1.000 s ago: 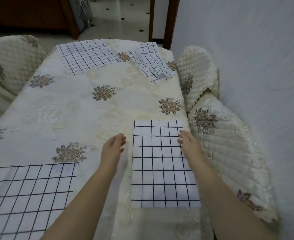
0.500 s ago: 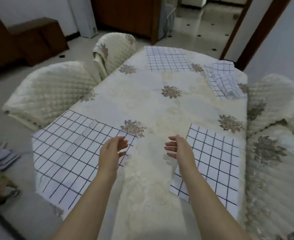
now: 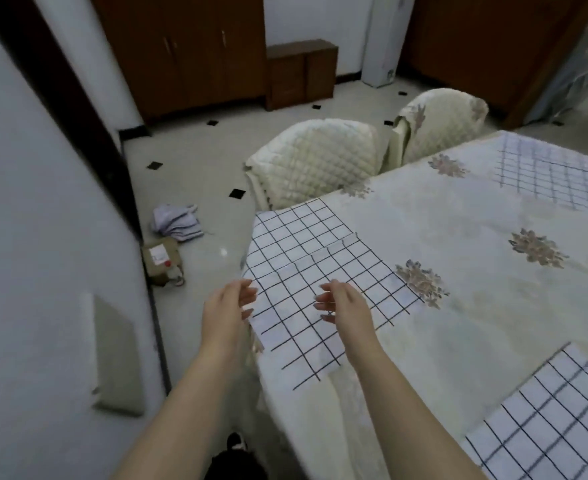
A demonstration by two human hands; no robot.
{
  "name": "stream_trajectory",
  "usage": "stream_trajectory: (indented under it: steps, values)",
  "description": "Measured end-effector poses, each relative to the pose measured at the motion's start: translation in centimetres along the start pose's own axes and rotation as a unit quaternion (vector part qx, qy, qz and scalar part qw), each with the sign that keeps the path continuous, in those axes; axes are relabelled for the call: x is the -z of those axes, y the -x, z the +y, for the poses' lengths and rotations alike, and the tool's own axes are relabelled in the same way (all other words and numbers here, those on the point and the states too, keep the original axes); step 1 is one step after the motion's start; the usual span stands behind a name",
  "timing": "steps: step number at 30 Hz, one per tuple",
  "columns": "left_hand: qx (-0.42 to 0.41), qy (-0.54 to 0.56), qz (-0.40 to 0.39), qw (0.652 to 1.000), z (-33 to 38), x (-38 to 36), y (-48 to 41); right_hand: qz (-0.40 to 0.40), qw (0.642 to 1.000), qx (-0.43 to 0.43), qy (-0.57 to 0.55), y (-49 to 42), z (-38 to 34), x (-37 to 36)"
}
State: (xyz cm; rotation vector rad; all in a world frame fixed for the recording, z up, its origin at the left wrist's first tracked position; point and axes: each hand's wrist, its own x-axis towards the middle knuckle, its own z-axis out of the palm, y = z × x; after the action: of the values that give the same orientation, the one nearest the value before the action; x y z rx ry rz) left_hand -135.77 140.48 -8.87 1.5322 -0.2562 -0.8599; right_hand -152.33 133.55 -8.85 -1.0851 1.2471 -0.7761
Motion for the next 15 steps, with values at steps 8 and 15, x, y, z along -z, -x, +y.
stream_trajectory:
  steps: [8,15]
  values:
    - [-0.002,0.012,0.059,0.998,1.3,5.9,-2.6,-0.067,0.997,0.007,0.032,-1.1,-0.5,-7.8]
    - [0.007,0.001,0.053,0.999,2.4,7.8,-6.8,-0.066,0.996,0.012,0.055,-3.5,-0.6,-11.6]
